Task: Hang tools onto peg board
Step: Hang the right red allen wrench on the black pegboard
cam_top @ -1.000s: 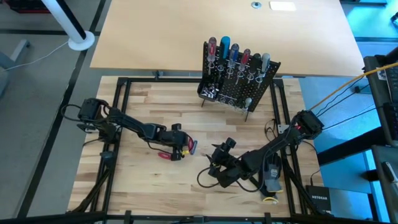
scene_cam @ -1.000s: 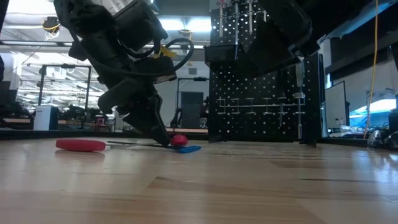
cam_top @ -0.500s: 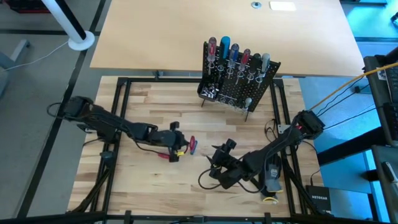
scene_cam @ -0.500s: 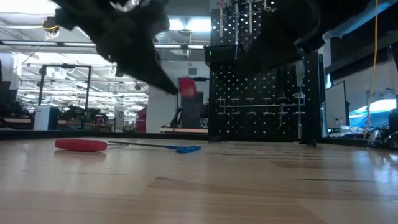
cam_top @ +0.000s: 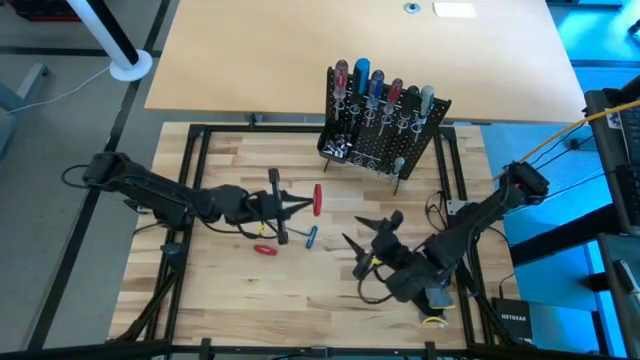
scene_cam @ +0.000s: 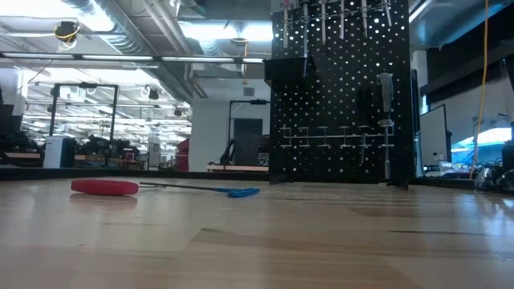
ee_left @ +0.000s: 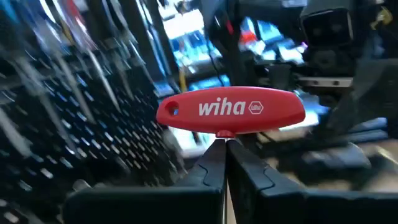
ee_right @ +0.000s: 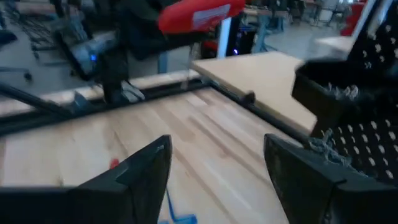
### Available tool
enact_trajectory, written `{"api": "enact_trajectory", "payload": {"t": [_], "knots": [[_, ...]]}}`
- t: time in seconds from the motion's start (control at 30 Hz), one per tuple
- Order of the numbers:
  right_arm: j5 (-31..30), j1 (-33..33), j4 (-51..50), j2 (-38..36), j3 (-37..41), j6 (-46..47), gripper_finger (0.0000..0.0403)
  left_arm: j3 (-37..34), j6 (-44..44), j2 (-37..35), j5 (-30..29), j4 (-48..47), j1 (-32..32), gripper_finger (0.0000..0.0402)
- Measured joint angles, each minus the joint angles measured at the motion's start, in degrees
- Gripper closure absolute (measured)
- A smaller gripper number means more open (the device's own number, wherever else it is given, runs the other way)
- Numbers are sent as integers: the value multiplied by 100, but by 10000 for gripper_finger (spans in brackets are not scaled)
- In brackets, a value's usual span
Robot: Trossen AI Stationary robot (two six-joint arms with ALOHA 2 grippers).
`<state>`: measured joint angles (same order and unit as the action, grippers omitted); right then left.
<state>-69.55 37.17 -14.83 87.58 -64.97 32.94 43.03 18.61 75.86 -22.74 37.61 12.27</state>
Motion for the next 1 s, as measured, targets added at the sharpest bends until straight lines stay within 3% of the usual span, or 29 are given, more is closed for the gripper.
{"api": "enact_trajectory", "payload": {"t": [0.2,0.43,0.77,1.0], "knots": [[164,-182,2115,51,-2,-2072,148,-2,574,221,-406,1251,6,401],[565,-587,4550,515,-2,-3790,148,-6,973,315,-984,1600,151,401],[757,-1172,7088,1170,0,-4510,148,-7,1546,317,-1214,1805,151,401],[1035,-1410,7702,1170,0,-4955,148,-7,1604,317,-1225,1879,146,401]]}}
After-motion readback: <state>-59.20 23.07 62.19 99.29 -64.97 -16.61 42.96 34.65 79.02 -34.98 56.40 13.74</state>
